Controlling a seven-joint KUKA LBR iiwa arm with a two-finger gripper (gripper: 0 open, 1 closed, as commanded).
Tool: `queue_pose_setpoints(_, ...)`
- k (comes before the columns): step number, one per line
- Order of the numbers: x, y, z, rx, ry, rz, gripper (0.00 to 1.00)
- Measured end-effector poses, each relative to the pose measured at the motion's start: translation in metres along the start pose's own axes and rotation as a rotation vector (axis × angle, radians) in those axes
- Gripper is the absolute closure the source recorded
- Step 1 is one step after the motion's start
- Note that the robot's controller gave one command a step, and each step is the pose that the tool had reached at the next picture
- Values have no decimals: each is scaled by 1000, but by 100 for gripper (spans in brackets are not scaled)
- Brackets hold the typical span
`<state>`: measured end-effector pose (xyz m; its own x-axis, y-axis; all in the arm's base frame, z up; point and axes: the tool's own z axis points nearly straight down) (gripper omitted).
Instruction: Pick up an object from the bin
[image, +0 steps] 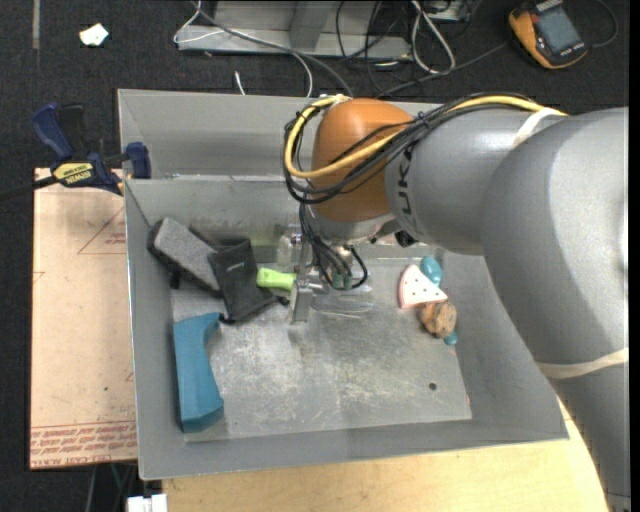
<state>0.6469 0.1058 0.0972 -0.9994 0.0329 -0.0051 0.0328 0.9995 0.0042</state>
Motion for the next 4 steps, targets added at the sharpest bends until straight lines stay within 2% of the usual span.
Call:
queue_pose_setpoints(1,4,-7,26,-4,-12,63,100)
queue_pose_setpoints(2,6,-7,24,-3,-9,59,100)
queue_pose_setpoints(3,19,-11,-41,-6,-21,9,100)
queue_pose_setpoints(4,13,-10,29,-5,-7,71,100)
